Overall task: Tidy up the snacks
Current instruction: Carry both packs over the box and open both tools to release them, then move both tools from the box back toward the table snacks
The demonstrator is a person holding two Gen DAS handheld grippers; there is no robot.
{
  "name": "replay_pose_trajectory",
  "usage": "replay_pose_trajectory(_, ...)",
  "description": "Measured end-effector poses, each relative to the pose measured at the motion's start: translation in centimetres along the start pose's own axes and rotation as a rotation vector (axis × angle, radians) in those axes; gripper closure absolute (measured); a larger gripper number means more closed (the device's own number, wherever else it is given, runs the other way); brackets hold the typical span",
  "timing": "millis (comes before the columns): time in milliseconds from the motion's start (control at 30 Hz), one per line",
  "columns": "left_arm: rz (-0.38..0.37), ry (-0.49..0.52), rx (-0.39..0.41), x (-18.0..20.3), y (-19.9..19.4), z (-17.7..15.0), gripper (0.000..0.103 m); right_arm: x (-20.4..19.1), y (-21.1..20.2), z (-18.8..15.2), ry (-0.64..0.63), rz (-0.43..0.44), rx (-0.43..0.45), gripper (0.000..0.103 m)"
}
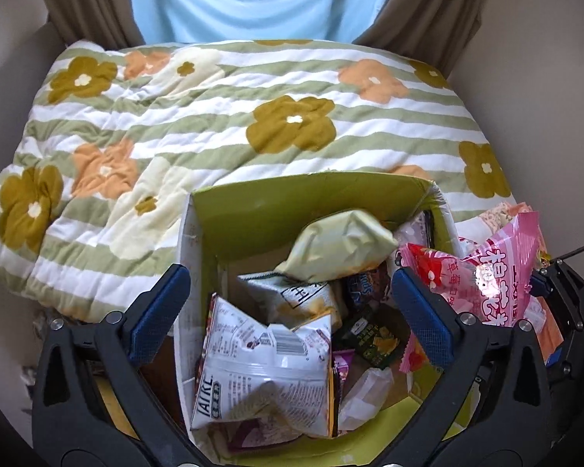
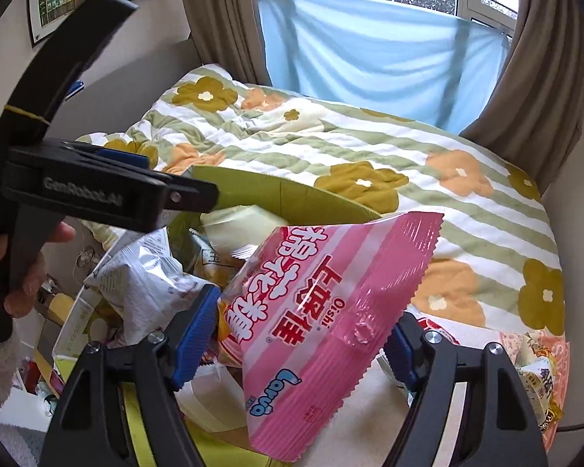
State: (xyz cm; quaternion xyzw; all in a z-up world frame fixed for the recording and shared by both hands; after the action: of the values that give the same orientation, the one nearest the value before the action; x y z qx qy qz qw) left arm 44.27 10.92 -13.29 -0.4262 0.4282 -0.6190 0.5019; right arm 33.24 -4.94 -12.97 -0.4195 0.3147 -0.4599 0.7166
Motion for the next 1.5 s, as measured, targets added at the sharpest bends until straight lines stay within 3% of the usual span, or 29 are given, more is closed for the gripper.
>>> replay_pose_trajectory(200, -0.005, -0.086, 0.021, -1.3, -0.4, -3.4, 0.000, -0.3, -0.1, -0.5, -0.030, -0.017, -0.006, 0.030)
replay_pose_trajectory(567, 0.034, -0.146, 0.047, -3.2, -2.1, -7.3, 0.000, -2.8, -0.8, 0.8, -0.092, 0.016, 0.042, 0.027)
replay_pose_trajectory(600, 0.035, -0.147, 0.049, -3.3, -2.3, -7.6, 0.000, -2.8, -0.5, 0.8, -0.082, 0.019, 0.047, 0.026)
replay_pose_trajectory(667, 0.039, -0.149, 0.054, -3.4, -2.7, -8.4, 0.000, -2.7, -0.3, 0.6, -0.054, 0.025, 0.070, 0.005)
replay_pose_trajectory(733, 0.030, -0.148, 0.058, -3.3, -3.1, -9.2, 0.000, -2.7, -0.8, 0.0, -0.049, 0.033, 0.088, 0.001)
replay_pose_trajectory(1167, -0.033, -0.112, 0.100, -2.5, -5.0, -14.7, 0.000, -4.5, -5.6, -4.5, -0.005, 0.000, 0.134, 0.001)
replay_pose_trajectory(1400, -0.109, -0.033, 0.106, 0.3, -4.7, -15.6, 0.000, -3.4, -8.1, -7.6, 0.158, 0.005, 0.152, 0.001)
replay_pose_trajectory(1500, -0.134, -0.001, 0.108, 2.2, -4.7, -15.7, 0.000, -2.5, -9.2, -9.1, 0.182, -0.041, 0.162, 0.001)
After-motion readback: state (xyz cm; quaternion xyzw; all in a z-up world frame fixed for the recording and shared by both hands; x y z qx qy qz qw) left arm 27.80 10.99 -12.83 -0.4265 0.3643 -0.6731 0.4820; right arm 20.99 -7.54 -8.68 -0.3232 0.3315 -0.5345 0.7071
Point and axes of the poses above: each gripper's, at about its wrist camera, not at the fingertips, and y roughly the way its jaws point, x to its right, z to its top, the point moved 1 cm from there along y, roughly the way its jaws point, and after that the axes turned 14 degrees about -x, right-handed, at the moved point
